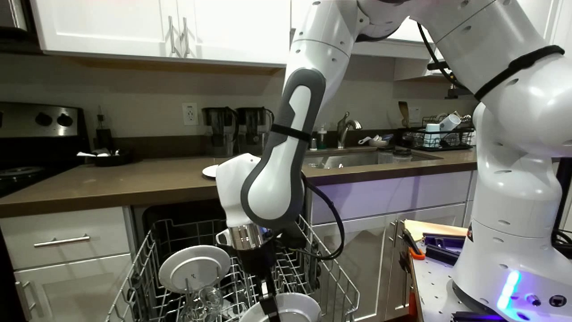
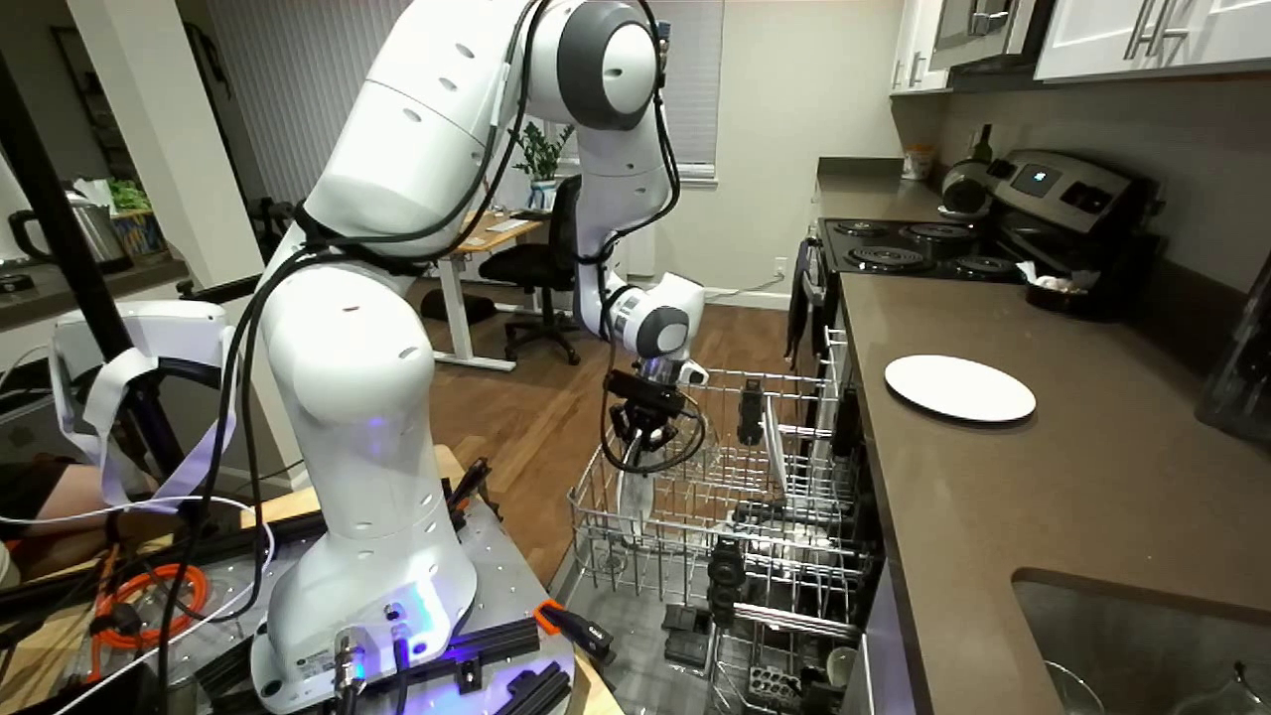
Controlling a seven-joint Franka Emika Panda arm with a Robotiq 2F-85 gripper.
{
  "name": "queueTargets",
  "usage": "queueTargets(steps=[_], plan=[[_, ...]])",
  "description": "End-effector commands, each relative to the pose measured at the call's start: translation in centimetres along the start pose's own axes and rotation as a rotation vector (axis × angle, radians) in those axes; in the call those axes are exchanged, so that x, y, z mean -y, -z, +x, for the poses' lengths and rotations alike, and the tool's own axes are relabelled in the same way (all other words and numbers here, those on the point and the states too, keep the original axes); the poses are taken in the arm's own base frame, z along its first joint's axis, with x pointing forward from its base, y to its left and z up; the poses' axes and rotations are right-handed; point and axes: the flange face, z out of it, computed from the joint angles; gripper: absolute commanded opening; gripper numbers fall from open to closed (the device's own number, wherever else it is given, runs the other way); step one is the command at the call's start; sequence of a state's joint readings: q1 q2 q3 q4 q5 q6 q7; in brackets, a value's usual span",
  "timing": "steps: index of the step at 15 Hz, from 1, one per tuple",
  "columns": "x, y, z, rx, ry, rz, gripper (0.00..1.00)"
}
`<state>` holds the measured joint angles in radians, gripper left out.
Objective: Pick up the white plate on the right side of the dishwasher and put it on top of the plate on the counter
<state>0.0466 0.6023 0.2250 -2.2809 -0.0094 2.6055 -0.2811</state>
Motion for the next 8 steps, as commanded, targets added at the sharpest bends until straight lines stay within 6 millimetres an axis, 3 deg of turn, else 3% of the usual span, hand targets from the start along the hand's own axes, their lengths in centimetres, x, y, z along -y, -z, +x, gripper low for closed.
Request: queueTargets(steps=[1, 8], plan=[[-0.7, 1.6, -0.4, 0.024, 0.025, 0.029, 0.09], [-3.0, 6.6, -2.4, 0.01, 0.025, 0.077, 0.09]])
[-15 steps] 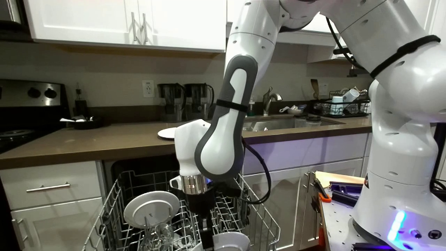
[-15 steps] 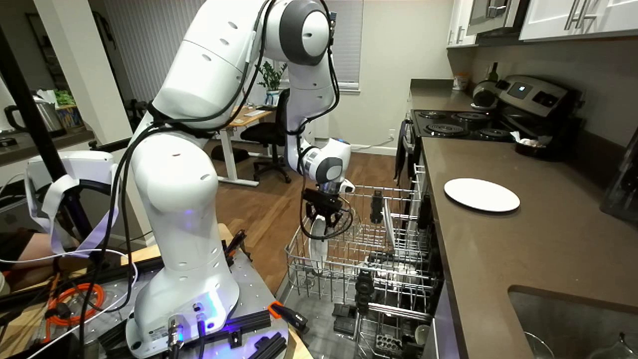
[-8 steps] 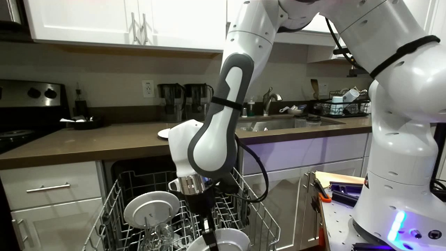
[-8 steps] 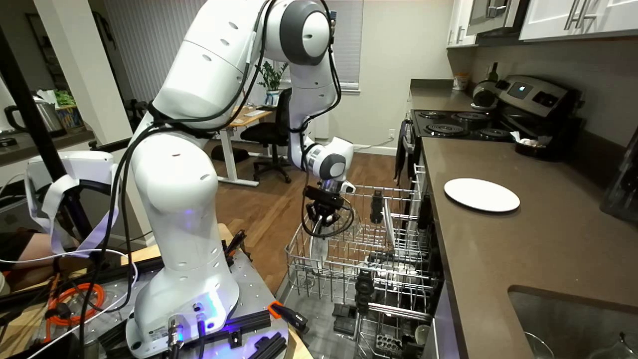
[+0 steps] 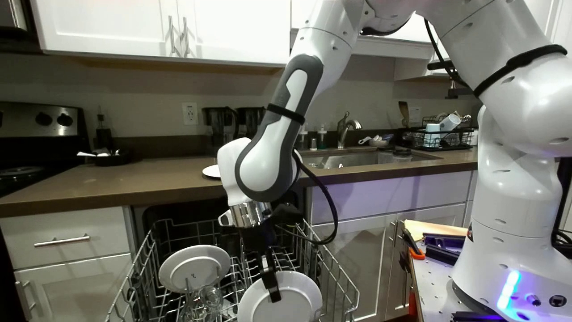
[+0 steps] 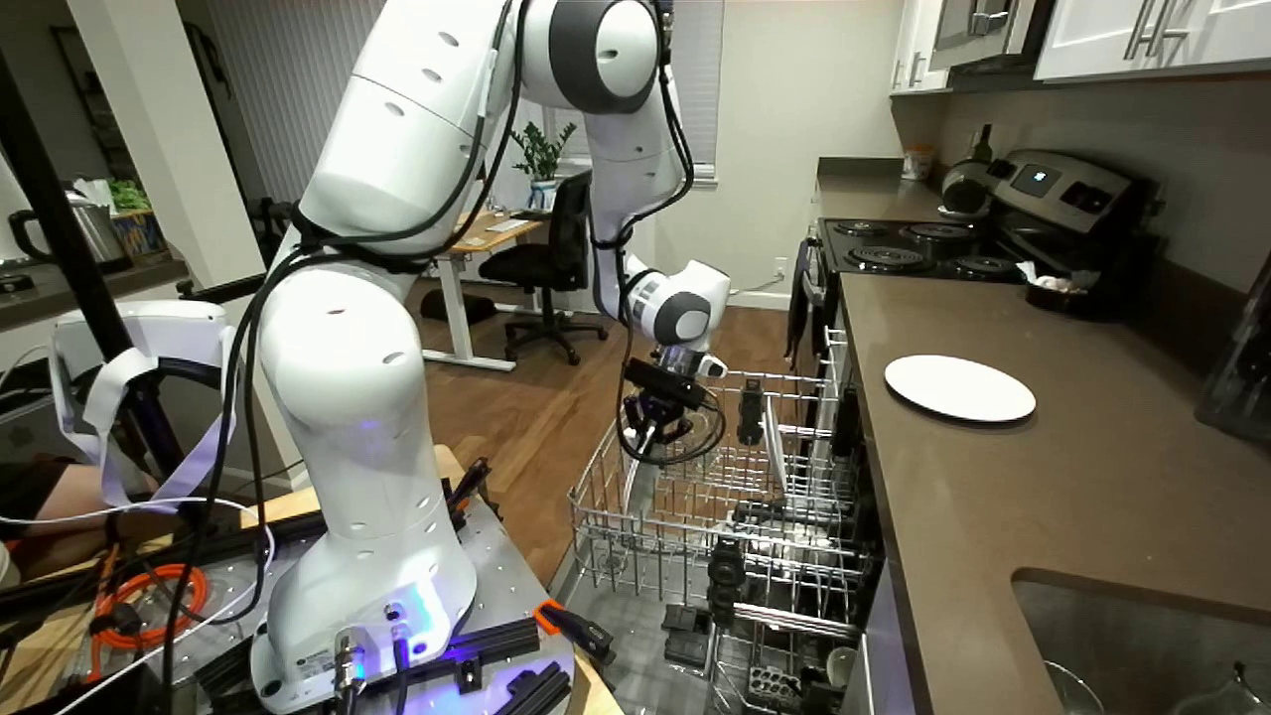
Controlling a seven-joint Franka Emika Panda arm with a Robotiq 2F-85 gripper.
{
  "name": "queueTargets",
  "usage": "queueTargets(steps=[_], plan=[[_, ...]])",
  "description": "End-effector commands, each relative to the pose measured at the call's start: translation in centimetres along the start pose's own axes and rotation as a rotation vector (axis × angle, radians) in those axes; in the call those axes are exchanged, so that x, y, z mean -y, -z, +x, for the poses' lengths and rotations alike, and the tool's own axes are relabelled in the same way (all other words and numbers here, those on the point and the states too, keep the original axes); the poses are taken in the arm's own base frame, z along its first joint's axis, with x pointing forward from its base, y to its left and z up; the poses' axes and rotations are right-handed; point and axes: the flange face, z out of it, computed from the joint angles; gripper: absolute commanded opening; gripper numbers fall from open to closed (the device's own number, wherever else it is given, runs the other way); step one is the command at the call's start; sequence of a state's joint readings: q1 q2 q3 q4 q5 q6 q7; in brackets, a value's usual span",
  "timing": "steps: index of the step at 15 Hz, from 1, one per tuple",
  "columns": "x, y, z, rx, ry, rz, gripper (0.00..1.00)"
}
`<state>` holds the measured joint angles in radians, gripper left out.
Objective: Pick up the white plate on the right side of the dishwasher and put it on top of the plate on the counter
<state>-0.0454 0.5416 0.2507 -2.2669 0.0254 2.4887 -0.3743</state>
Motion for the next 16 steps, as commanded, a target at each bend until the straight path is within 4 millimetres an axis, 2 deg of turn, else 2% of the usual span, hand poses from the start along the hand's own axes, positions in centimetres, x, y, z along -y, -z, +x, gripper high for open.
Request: queueTargets(steps=[1, 4, 10, 16], plan=[[0.0, 4.3, -1.8, -0.009, 0.024, 0.037, 0.09], [0.0, 7.1, -2.5, -0.012, 0.029, 0.044, 0.09], [1.2, 13.2, -3.4, -0.039, 0.004, -0.097, 0.09], [3.4, 17.1, -3.9, -0.055, -0.007, -0.267, 0.09]])
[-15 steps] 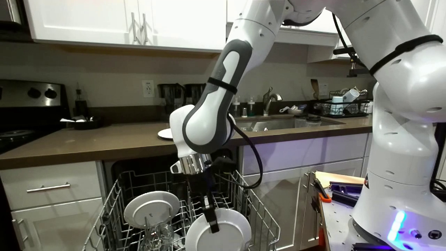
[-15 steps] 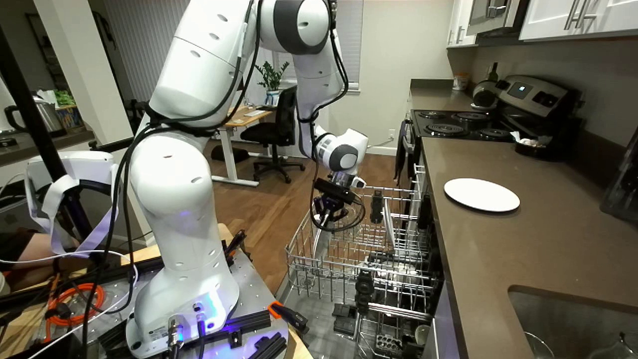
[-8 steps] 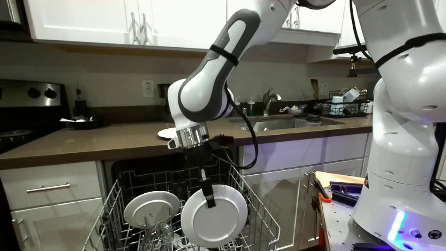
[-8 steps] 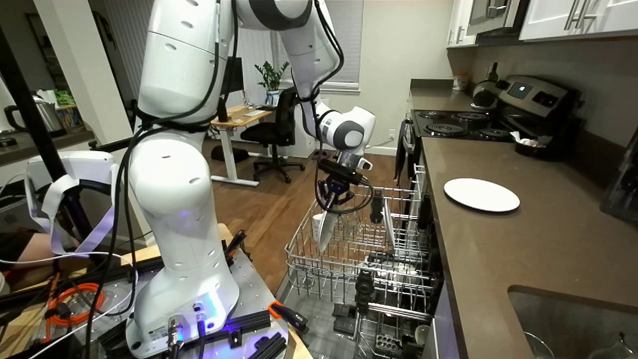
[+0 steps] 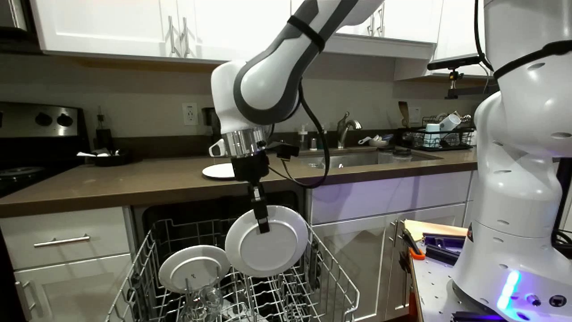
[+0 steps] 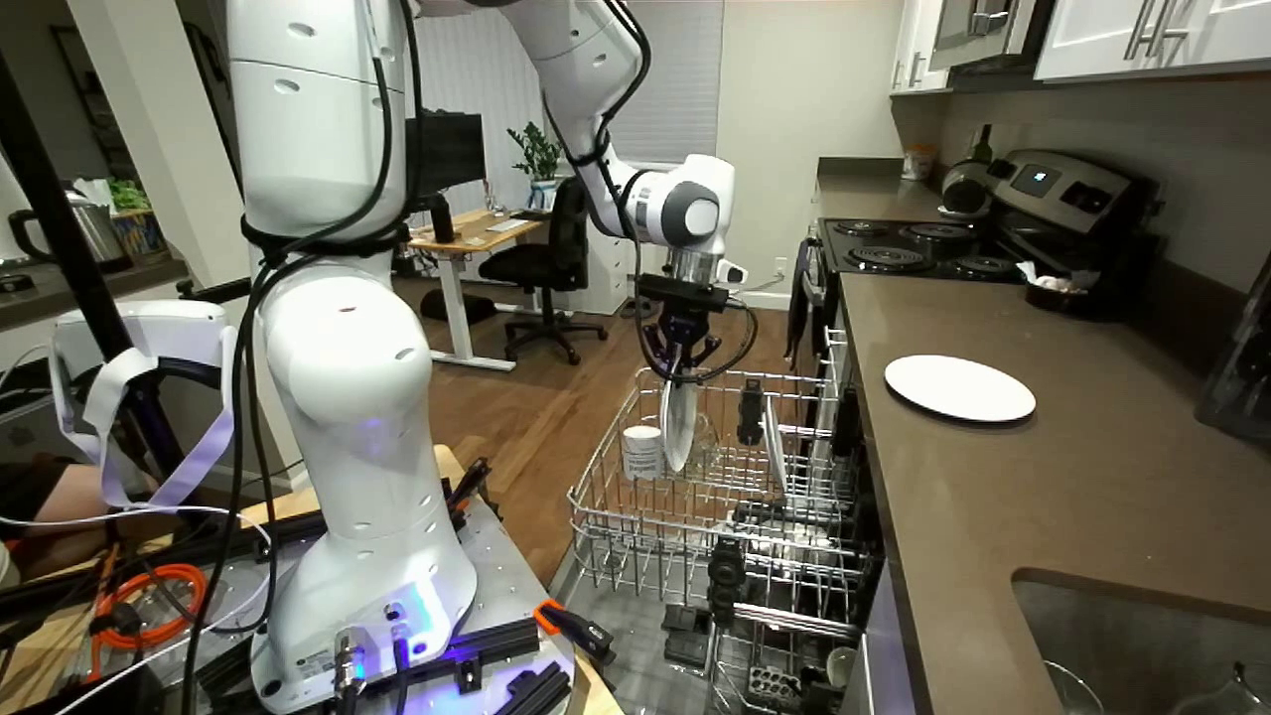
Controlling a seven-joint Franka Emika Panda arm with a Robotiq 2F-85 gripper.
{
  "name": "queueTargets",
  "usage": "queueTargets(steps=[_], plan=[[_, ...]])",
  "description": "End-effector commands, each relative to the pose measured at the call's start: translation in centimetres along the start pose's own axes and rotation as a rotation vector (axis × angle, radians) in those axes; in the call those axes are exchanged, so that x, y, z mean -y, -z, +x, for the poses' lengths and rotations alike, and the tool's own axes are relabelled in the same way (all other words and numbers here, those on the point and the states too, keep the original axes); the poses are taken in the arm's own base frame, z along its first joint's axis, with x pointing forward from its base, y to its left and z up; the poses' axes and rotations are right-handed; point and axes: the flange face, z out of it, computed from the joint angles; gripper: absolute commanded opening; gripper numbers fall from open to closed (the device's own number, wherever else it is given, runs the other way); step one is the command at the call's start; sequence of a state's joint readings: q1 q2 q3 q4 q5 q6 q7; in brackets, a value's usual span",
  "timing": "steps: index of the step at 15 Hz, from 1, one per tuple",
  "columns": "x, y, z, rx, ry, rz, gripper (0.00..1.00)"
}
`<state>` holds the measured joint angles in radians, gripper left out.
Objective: Pick up the white plate on the right side of the dishwasher and put it on top of the plate on the counter
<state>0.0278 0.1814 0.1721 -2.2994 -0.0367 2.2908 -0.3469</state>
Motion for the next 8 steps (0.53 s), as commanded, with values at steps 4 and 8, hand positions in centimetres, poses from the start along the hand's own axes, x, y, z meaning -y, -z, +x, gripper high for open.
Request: queueTargets(steps=[4, 8], plan=[[2.8, 4.6, -0.9, -0.008, -0.026, -0.243, 0.09], [3.7, 6.0, -0.6, -0.017, -0.032, -0.411, 0.09]])
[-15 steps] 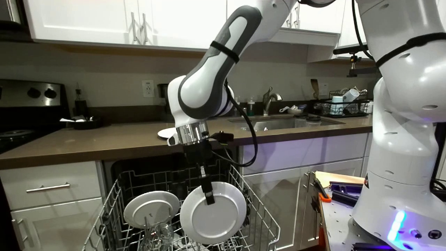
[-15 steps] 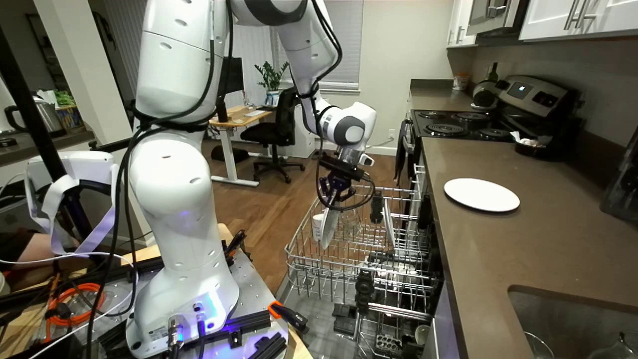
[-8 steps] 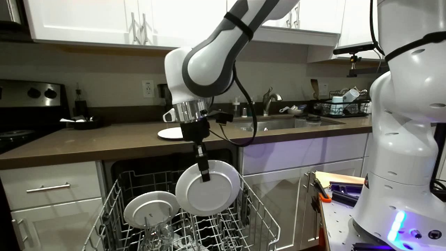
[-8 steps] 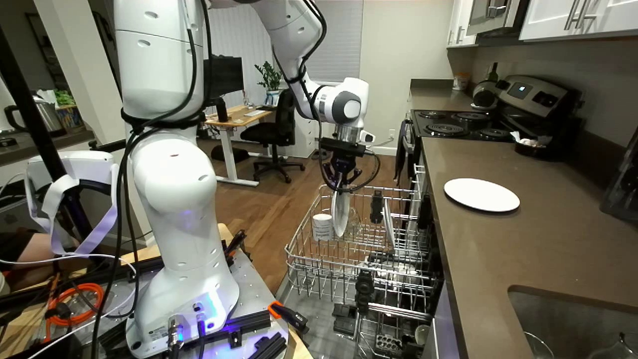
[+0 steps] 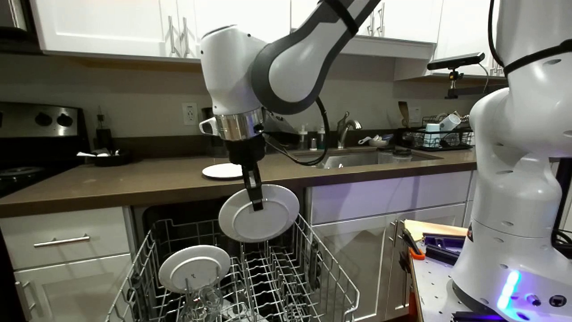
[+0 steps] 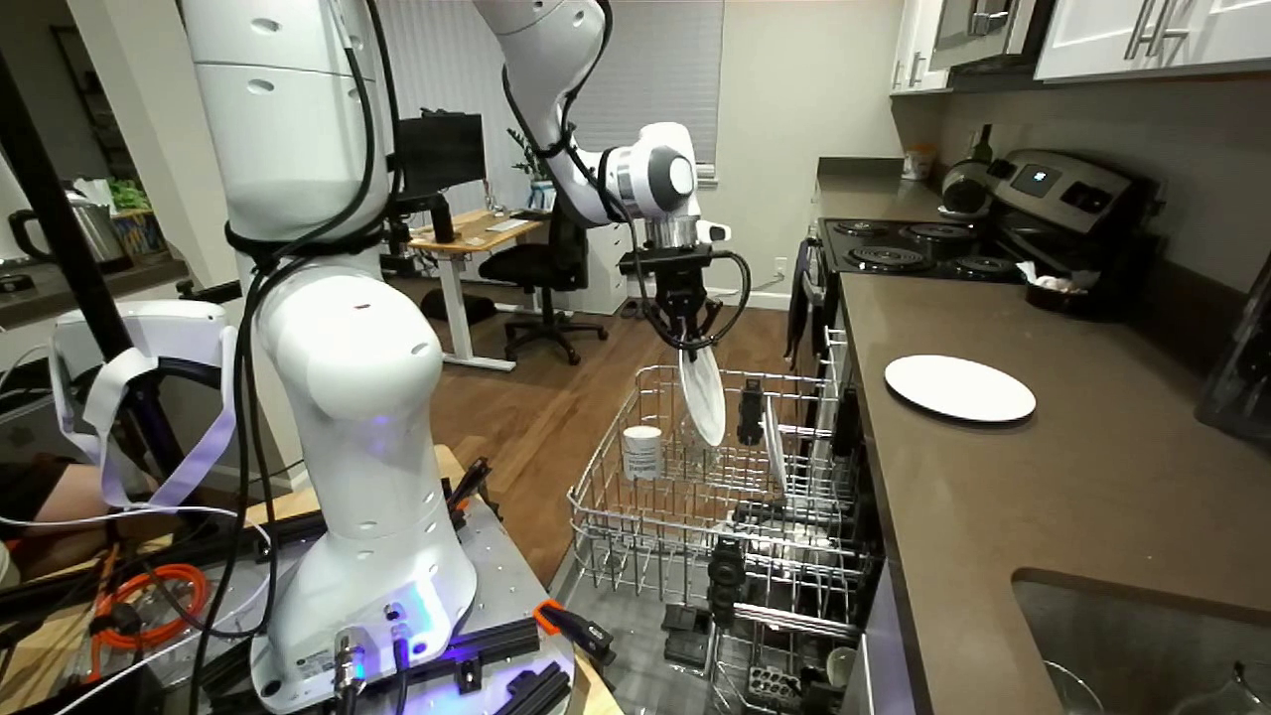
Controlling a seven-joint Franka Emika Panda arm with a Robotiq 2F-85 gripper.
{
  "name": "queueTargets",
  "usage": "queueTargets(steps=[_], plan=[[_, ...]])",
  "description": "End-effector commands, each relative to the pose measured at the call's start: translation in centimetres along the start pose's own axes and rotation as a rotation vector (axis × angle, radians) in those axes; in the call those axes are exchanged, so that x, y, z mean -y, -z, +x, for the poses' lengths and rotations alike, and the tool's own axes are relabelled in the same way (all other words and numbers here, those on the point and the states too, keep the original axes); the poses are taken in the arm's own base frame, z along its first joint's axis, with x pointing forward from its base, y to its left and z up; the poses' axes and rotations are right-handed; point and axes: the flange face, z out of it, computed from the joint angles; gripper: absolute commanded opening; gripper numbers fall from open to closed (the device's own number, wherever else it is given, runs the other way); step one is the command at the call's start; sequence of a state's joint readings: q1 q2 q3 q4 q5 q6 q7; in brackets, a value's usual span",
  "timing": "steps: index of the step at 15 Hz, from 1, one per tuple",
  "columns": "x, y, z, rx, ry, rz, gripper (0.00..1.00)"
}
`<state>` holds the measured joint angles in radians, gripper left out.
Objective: Pick up the white plate on the right side of the dishwasher and put it on top of the plate on the counter
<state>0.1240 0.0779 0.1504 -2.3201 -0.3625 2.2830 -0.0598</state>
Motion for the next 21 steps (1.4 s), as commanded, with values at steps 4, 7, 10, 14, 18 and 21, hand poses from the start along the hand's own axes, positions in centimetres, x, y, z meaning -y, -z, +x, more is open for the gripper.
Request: queueTargets(steps=[4, 7, 10, 14, 18, 21], plan=[[-1.1, 2.2, -0.9, 0.003, -0.048, -0.248, 0.09], [-2.9, 2.0, -1.3, 0.016, -0.073, -0.31, 0.09], [-4.8, 2.2, -1.3, 0.03, -0.085, -0.364, 0.09], [-6.4, 3.2, -0.6, 0.056, -0.084, -0.419, 0.09], [-7.4, 4.3, 0.3, 0.072, -0.087, -0.459, 0.09], [-8.4, 4.5, 0.9, 0.084, -0.081, -0.492, 0.09]])
